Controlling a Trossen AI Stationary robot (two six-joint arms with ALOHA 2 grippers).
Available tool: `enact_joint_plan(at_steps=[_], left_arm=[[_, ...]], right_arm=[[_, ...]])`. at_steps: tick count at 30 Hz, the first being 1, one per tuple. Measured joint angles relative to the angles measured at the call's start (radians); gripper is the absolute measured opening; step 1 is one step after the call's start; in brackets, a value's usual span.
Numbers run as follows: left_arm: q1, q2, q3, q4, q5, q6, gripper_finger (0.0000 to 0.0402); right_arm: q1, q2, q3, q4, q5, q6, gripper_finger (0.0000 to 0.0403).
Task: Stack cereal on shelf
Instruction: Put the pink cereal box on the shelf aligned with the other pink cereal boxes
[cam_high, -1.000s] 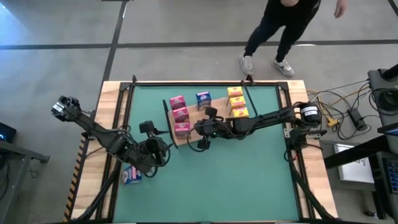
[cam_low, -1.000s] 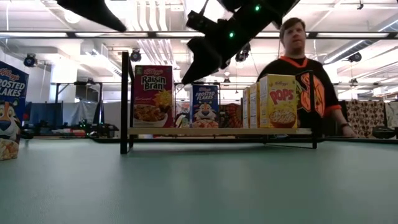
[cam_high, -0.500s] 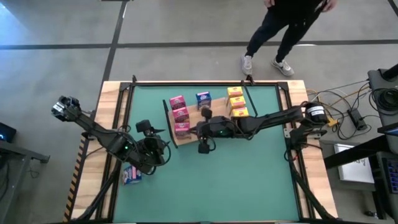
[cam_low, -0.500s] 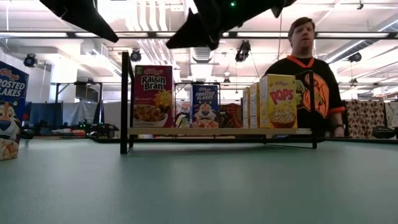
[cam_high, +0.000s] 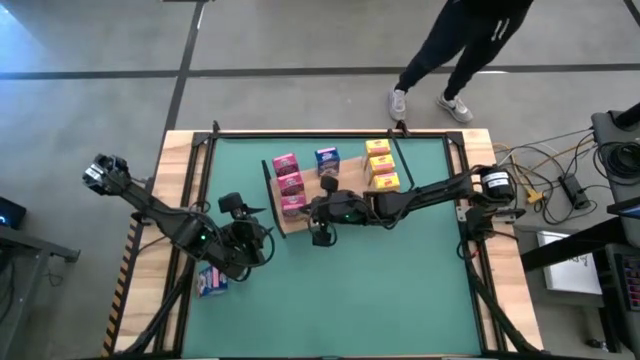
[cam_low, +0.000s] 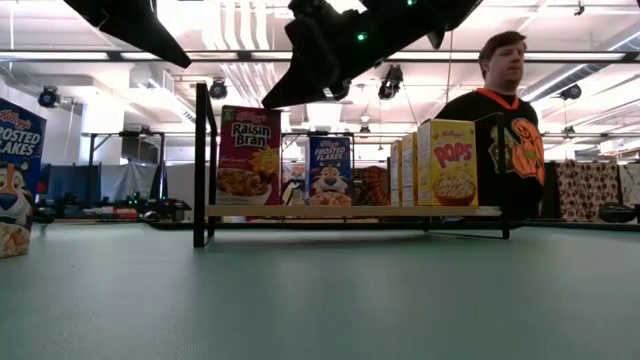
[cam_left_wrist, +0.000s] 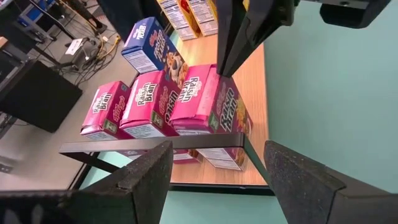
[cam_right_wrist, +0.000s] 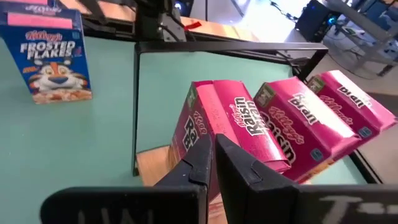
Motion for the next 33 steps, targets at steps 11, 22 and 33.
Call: enact_joint_plan(at_steps=[11, 22, 33], left_arm=[[0.000, 0.000, -0.001, 0.006, 0.000, 0.000, 0.0235], [0.000, 0.000, -0.002, 0.044, -0.009, -0.003, 0.0235], [0.000, 0.000, -0.002, 0.072, -0.009, -0.007, 0.0235]], right_arm=[[0.000, -0.033, 0.000, -0.069, 0.015, -0.039, 0.0013], [0.000, -0.035, 0.000, -0.065, 0.014, -0.058, 0.0013], [-0.002, -0.056, 0.013, -0.062, 0.013, -0.070, 0.0013]])
